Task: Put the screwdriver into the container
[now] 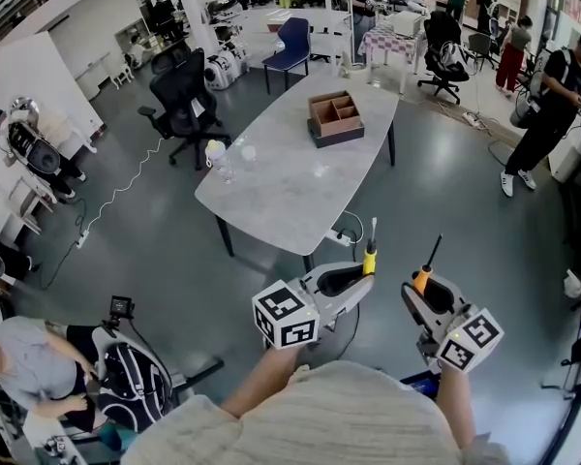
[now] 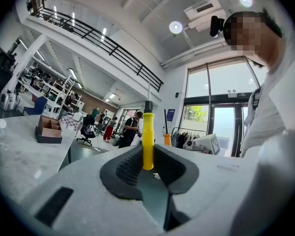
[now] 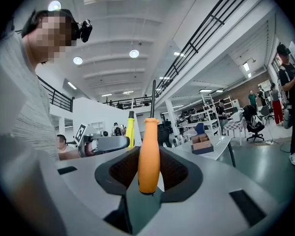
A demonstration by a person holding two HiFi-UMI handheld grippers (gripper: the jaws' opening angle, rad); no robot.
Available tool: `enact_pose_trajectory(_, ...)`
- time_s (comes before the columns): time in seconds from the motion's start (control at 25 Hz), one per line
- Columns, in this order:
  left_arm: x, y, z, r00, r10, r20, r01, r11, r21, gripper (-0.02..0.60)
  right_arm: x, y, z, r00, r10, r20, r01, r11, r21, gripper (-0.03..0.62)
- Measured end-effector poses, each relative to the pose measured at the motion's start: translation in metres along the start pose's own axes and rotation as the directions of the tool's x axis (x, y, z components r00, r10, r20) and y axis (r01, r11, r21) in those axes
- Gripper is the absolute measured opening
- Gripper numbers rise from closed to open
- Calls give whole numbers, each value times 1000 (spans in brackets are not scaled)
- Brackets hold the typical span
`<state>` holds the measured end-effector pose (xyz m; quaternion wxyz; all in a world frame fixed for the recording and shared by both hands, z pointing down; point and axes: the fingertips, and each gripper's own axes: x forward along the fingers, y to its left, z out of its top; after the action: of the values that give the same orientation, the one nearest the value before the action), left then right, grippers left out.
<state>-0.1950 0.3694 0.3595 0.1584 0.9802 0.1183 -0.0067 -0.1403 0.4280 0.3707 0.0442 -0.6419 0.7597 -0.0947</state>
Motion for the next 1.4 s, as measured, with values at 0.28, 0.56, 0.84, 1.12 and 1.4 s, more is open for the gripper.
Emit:
enact_pose_trajectory(0.28, -3, -4, -3, 1000, 0, -6, 0, 1000, 0, 74, -3, 3, 3, 999, 11, 32, -12, 1000, 24, 124)
enact_pose_trajectory(0.56, -16, 2, -5, 1000, 12, 5, -12, 1000, -4, 74, 9, 17, -3, 1000, 28, 2, -28, 999, -20, 124)
enact_pose_trajectory(0.84, -44, 9, -2, 1000, 22, 18, -21, 1000, -10, 74, 26, 38, -2, 1000, 30, 10, -30, 999, -12, 124)
enact_pose_trajectory(1.12, -98, 29, 2, 999, 44, 1, -44, 999, -6, 74, 70, 76, -10, 998, 48, 31, -48, 999, 3, 124)
enact_pose_trajectory(1.4, -154, 49, 1, 997, 70, -12, -70, 998, -4, 74, 115, 123, -30, 996, 89, 23, -89, 996, 14, 124)
